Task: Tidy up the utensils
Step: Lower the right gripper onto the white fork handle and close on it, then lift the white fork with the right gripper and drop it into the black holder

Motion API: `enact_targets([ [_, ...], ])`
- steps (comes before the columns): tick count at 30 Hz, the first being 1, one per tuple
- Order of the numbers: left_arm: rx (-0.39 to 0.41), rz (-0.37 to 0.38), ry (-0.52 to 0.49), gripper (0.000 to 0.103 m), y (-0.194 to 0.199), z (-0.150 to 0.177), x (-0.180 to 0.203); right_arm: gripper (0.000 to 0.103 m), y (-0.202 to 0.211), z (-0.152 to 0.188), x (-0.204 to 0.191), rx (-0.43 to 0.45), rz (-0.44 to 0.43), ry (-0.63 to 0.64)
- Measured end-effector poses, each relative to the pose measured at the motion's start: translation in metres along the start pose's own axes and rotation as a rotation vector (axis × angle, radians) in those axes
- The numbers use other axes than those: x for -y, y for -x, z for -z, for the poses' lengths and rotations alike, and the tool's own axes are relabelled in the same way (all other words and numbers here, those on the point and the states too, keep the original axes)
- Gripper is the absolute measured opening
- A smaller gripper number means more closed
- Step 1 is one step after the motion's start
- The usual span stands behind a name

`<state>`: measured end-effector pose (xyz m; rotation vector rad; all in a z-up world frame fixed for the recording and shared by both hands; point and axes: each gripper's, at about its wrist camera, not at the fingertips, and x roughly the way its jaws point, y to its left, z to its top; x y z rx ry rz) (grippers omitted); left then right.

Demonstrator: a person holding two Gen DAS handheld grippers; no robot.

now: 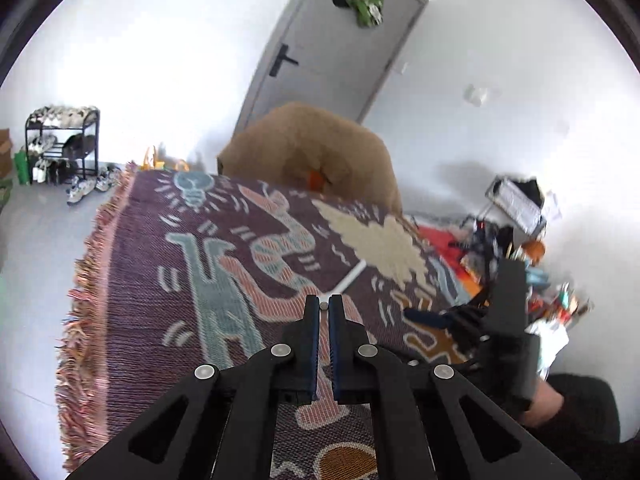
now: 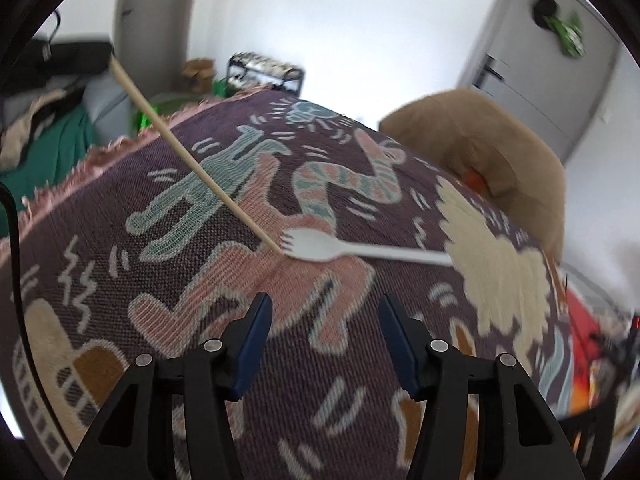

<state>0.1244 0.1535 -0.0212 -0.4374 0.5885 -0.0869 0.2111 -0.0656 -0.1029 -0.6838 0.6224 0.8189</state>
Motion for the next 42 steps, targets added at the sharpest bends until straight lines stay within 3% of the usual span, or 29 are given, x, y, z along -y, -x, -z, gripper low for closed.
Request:
enact_targets([
  [8, 0.083, -0.058, 0.093, 0.004, 0.031, -0.003, -0.039, 0.051, -0.041, -0.026, -0.012, -0.059, 0.008, 0.197],
  [19, 0.103, -0.118, 0.164, 0.004, 0.048, 0.010, -0.072, 0.050, -0.077, -0.042, -0.022, -0.117, -0.012, 0.330],
  [21, 0.103, -0.118, 0.170, 0.004, 0.049, 0.011, -0.074, 0.039, -0.081, -0.045, -0.018, -0.131, -0.042, 0.318],
  [22, 0.104, -0.119, 0.170, 0.004, 0.050, 0.012, -0.074, 0.017, -0.083, -0.046, -0.017, -0.145, -0.052, 0.312],
  [23, 0.105, -0.120, 0.169, 0.004, 0.050, 0.012, -0.073, 0.007, -0.085, -0.045, -0.017, -0.161, -0.048, 0.310],
  [25, 0.105, -0.119, 0.167, 0.004, 0.050, 0.013, -0.072, 0.006, -0.086, -0.044, -0.015, -0.163, -0.016, 0.309],
  [30, 0.114, -0.115, 0.167, 0.004, 0.053, 0.012, -0.070, 0.005, -0.055, -0.051, -0.002, -0.095, -0.057, 0.209],
  [42, 0.135, -0.076, 0.123, 0.004, 0.056, -0.005, -0.045, 0.003, 0.062, -0.067, 0.058, 0.143, -0.127, -0.065],
])
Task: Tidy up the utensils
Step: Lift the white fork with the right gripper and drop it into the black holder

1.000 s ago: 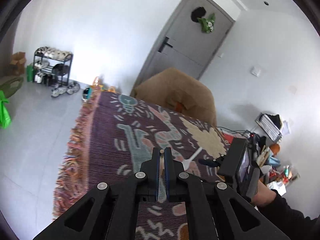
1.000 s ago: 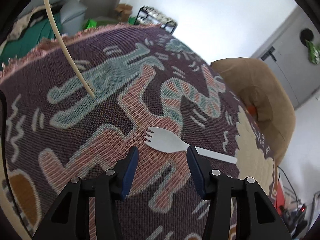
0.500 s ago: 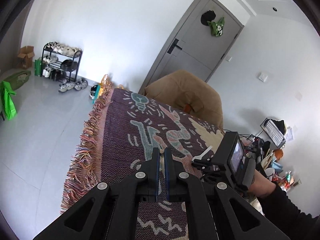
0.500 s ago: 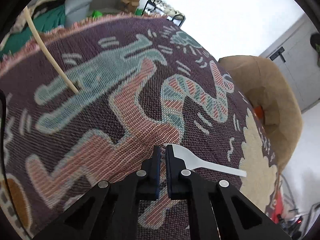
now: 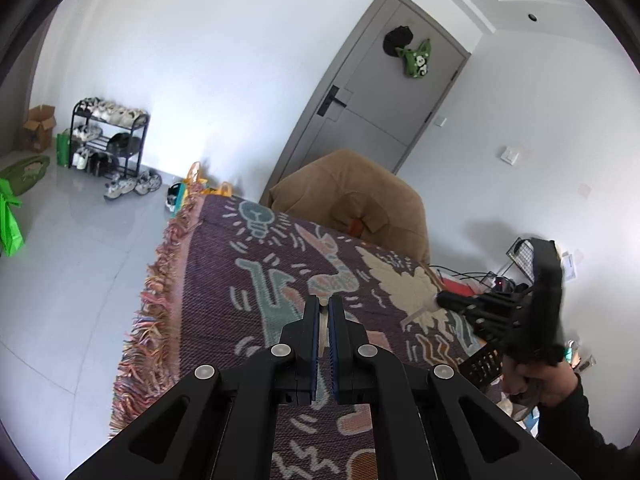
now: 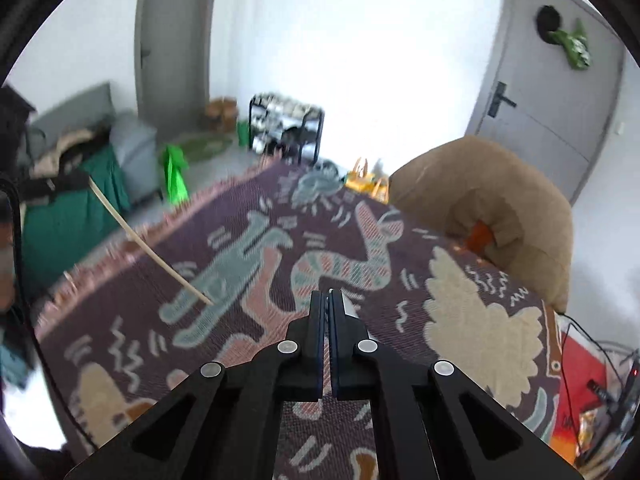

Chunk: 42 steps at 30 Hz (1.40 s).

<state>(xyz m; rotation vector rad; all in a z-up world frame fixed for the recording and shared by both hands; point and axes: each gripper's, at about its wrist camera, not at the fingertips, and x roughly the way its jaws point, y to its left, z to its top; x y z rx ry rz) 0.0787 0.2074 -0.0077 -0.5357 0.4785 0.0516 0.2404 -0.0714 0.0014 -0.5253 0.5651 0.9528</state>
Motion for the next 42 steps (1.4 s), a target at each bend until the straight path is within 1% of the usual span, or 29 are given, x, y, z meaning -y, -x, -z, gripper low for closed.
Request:
enact_targets([
  [5, 0.004, 0.040, -0.034, 0.004, -0.003, -0.009, 0.022, 0.003, 0.053, -0.001, 0.016, 0.086, -0.027, -0.089],
  [10, 0.006, 0.103, -0.081, 0.004, -0.009, -0.017, 0.053, 0.003, 0.108, 0.001, 0.028, 0.171, 0.000, -0.151],
  [15, 0.002, 0.169, -0.138, 0.004, -0.016, -0.022, 0.087, 0.003, 0.165, 0.009, 0.047, 0.247, 0.049, -0.225],
  [19, -0.007, 0.222, -0.184, 0.004, -0.022, -0.027, 0.116, 0.003, 0.202, 0.017, 0.060, 0.291, 0.104, -0.271],
  [22, -0.017, 0.267, -0.216, 0.004, -0.028, -0.029, 0.137, 0.003, 0.222, 0.027, 0.069, 0.310, 0.138, -0.312],
  [26, -0.031, 0.321, -0.272, 0.004, -0.033, -0.030, 0.166, 0.003, 0.241, 0.043, 0.077, 0.326, 0.175, -0.355],
  [33, -0.056, 0.388, -0.346, 0.004, -0.044, -0.032, 0.209, 0.003, 0.257, 0.074, 0.096, 0.328, 0.221, -0.437],
  [38, -0.075, 0.429, -0.394, 0.004, -0.052, -0.032, 0.240, 0.003, 0.258, 0.097, 0.111, 0.311, 0.206, -0.500],
  [42, -0.094, 0.453, -0.439, 0.004, -0.058, -0.029, 0.266, 0.003, 0.249, 0.114, 0.123, 0.292, 0.178, -0.547],
])
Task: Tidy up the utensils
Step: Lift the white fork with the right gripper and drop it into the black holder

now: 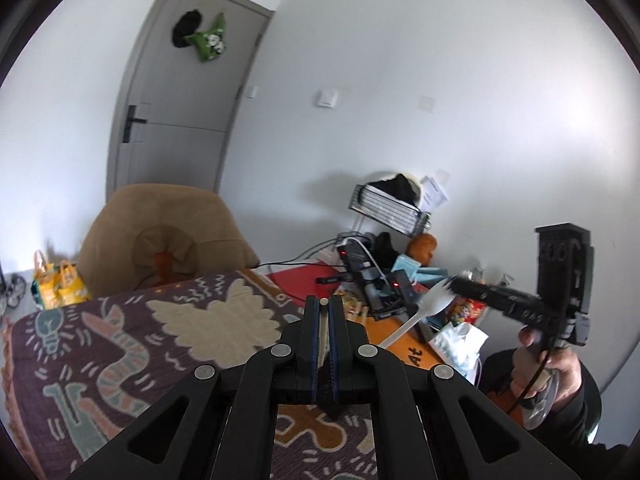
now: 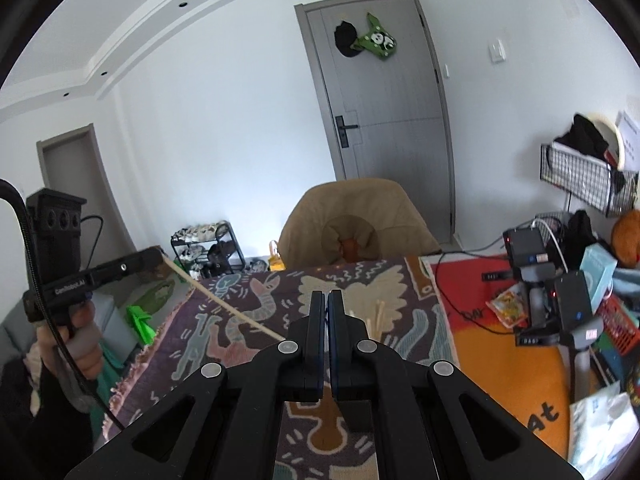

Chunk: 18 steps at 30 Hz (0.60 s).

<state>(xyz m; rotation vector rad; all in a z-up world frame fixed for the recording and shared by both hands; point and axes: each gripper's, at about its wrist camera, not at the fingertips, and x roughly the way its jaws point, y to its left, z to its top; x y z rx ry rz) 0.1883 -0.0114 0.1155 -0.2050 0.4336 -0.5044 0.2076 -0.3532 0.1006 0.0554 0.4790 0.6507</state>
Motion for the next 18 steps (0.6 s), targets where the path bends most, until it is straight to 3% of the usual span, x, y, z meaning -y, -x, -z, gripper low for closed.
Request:
enact_targets([
  [7, -0.053, 0.019, -0.066, 0.004, -0.033, -0.011, 0.029, 0.004, -0.022, 0.022, 0.020, -0.053, -0.037, -0.083],
  [9, -0.069, 0.020, -0.080, 0.004, -0.042, -0.013, 0.035, 0.016, -0.029, 0.028, 0.028, -0.070, -0.045, -0.119],
  [11, -0.088, 0.004, -0.102, 0.004, -0.052, -0.015, 0.042, 0.073, -0.028, 0.034, 0.037, -0.057, -0.031, -0.149],
  [13, -0.112, 0.003, -0.115, 0.004, -0.060, -0.016, 0.047, 0.081, -0.020, 0.042, 0.045, -0.002, -0.019, -0.176],
  [18, -0.165, -0.017, -0.165, 0.004, -0.080, -0.016, 0.062, 0.081, -0.013, 0.061, 0.066, 0.012, 0.004, -0.246],
])
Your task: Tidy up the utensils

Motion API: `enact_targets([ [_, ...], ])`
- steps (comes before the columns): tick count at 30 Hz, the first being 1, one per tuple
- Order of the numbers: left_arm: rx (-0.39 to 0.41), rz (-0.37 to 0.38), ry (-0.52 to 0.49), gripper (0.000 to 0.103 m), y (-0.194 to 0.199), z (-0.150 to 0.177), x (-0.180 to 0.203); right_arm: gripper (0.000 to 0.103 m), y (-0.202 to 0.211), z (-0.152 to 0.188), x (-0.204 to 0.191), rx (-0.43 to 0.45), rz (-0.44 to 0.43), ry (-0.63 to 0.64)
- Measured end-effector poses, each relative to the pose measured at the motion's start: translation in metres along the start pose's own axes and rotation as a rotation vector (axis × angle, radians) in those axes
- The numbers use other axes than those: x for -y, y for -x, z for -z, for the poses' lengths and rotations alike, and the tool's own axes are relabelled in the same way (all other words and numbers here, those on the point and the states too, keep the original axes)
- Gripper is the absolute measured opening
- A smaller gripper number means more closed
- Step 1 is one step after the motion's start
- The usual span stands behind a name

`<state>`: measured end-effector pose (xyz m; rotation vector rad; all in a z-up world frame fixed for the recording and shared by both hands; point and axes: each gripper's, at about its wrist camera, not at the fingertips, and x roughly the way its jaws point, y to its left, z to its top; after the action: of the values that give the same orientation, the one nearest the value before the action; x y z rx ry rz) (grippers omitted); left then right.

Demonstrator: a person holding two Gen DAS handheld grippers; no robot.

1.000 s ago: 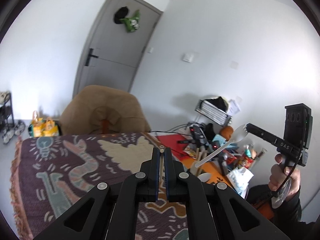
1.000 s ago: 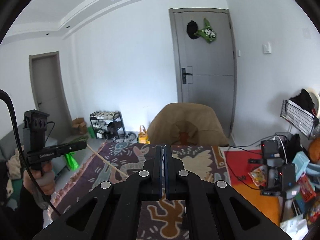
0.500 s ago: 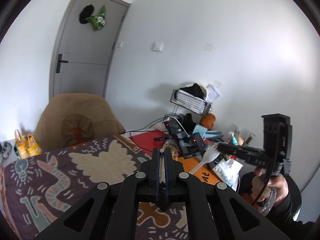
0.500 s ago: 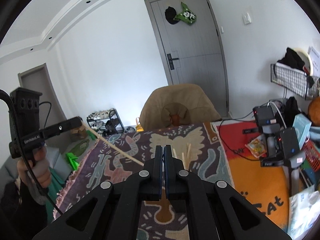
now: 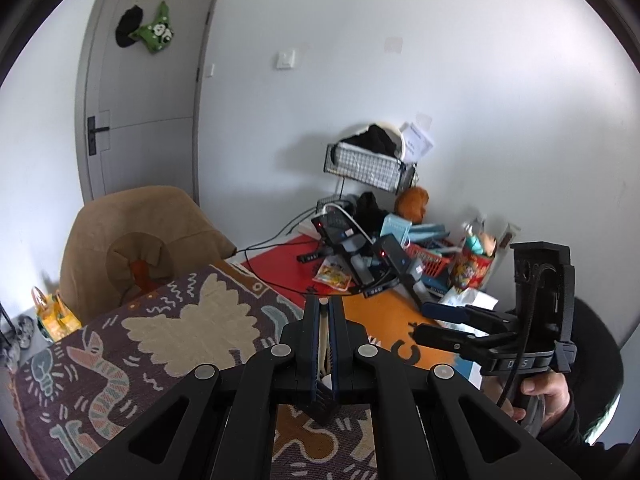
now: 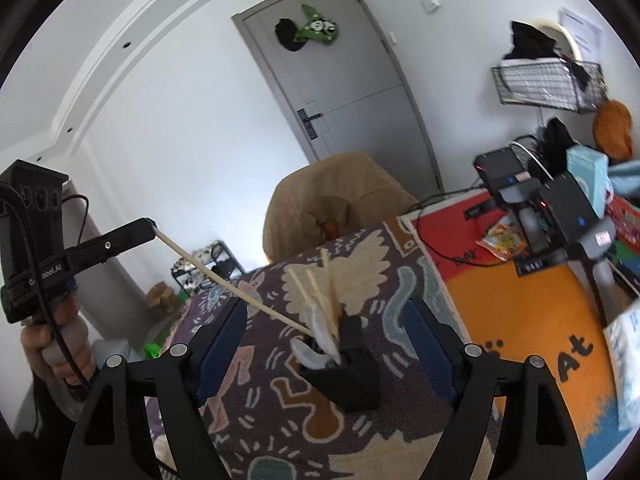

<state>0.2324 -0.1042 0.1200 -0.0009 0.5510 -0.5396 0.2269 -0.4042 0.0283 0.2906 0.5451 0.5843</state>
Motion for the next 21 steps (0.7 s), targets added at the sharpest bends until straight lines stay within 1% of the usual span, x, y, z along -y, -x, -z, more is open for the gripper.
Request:
enact_targets([
  [4, -0.048, -0.010, -0.020, 0.004, -0.017, -0.001, 0.007, 0.081, 0.002, 0.021, 0.017, 0.000, 0.048, -0.051],
  [7, -0.089, -0.015, -0.026, 0.004, -0.032, -0.001, 0.012, 0.081, 0.000, 0.037, 0.021, -0.017, 0.086, -0.067],
  [9, -0.111, -0.017, -0.024, 0.004, -0.039, 0.000, 0.014, 0.081, 0.000, 0.046, 0.020, -0.025, 0.093, -0.076],
  [12, -0.111, -0.022, 0.002, 0.006, -0.044, 0.000, 0.013, 0.081, 0.003, 0.052, 0.015, -0.026, 0.107, -0.074],
  [13, -0.115, -0.023, 0.017, 0.013, -0.045, 0.000, 0.011, 0.081, 0.005, 0.053, 0.013, -0.023, 0.111, -0.074],
  [14, -0.123, -0.036, 0.035, 0.033, -0.046, 0.001, 0.008, 0.081, 0.007, 0.054, 0.012, -0.020, 0.113, -0.073],
  [15, -0.126, -0.051, 0.055, 0.048, -0.045, 0.003, 0.004, 0.081, 0.010, 0.055, 0.009, -0.017, 0.117, -0.071],
  [16, -0.118, -0.058, 0.068, 0.075, -0.043, 0.004, 0.002, 0.083, 0.011, 0.055, 0.007, -0.013, 0.124, -0.067],
  [17, -0.095, -0.063, 0.081, 0.088, -0.037, 0.007, 0.000, 0.085, 0.012, 0.056, 0.006, -0.009, 0.134, -0.065],
  [19, -0.059, -0.066, 0.091, 0.089, -0.024, 0.011, -0.002, 0.086, 0.013, 0.057, 0.005, -0.004, 0.147, -0.071],
  [21, -0.057, -0.080, 0.097, 0.089, -0.017, 0.016, -0.003, 0.086, 0.014, 0.058, 0.003, -0.003, 0.152, -0.084],
])
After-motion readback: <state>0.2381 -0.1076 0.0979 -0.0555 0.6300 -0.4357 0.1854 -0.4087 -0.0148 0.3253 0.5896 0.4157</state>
